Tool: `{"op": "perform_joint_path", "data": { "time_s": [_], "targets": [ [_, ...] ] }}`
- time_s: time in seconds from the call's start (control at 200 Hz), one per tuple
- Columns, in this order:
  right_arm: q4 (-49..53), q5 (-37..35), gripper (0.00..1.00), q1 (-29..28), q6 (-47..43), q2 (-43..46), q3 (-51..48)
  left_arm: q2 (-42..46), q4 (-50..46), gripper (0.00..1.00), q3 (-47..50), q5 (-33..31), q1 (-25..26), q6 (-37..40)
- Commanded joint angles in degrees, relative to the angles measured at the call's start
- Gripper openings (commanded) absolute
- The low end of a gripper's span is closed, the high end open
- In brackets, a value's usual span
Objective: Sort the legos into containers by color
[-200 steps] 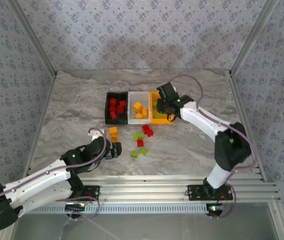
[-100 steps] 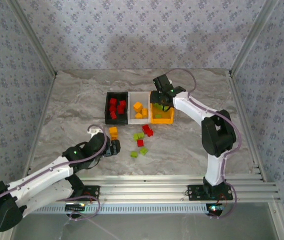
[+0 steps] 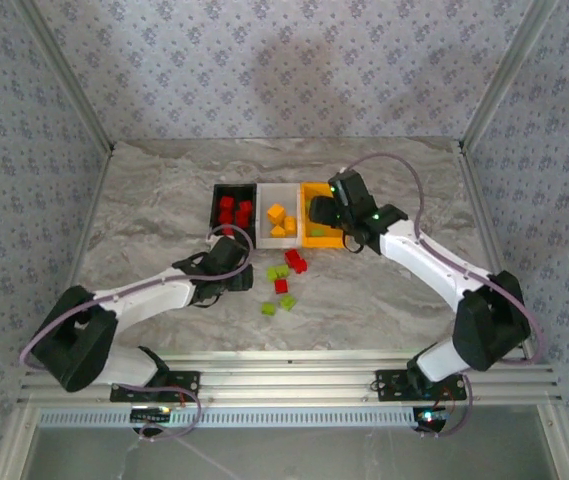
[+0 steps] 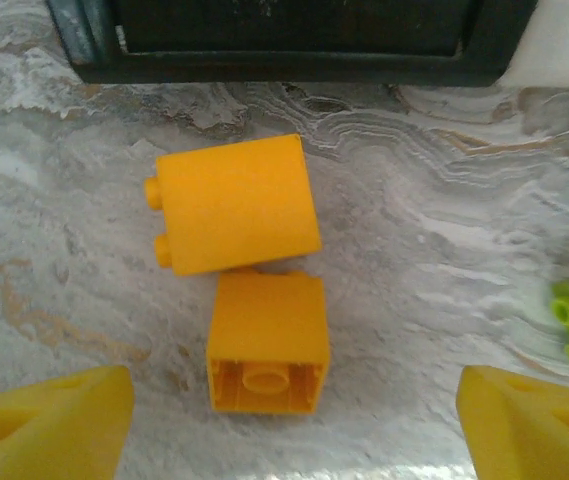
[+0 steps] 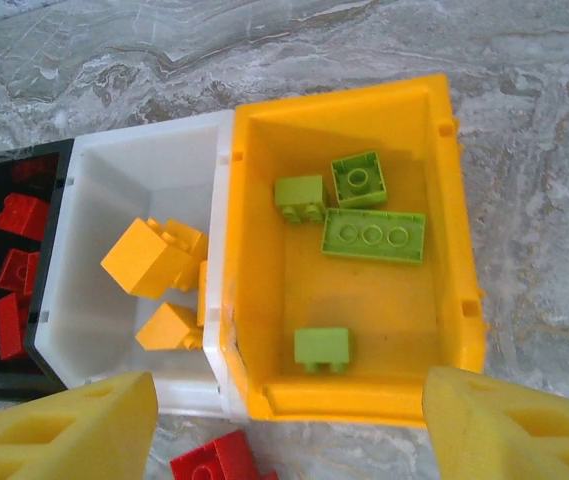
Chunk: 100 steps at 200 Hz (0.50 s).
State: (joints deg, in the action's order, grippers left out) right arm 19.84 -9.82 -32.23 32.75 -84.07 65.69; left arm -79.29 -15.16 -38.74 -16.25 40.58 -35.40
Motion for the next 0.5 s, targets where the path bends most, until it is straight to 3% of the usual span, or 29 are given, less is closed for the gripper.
{"op": "perform_joint_path", "data": {
  "time_s": [0.0,0.255,0.405,0.495],
  "targets": [
    [-1.75,0.32,0.73,0.04,1.68,3.72,-2.54,-4.1,2.79,0.79,-1.87,-2.91,-0.56,3.12],
    [-1.23,-0.47,0.73,0.3,1.6,6.54,-4.0,-8.23,6.8,0.63,-0.29,-3.26,-0.66,3.55],
    [-1.42,-0.28,0.73,0.2,2.28,7.45,-5.28,-9.31,9.34,0.46,0.25,-3.2,-0.67,4.98],
    [-1.23,-0.76,0.73,0.14,1.99,8.01,-5.69,-8.82,9.4,0.41,1.14,-2.52,-0.53,4.61]
  ]
}}
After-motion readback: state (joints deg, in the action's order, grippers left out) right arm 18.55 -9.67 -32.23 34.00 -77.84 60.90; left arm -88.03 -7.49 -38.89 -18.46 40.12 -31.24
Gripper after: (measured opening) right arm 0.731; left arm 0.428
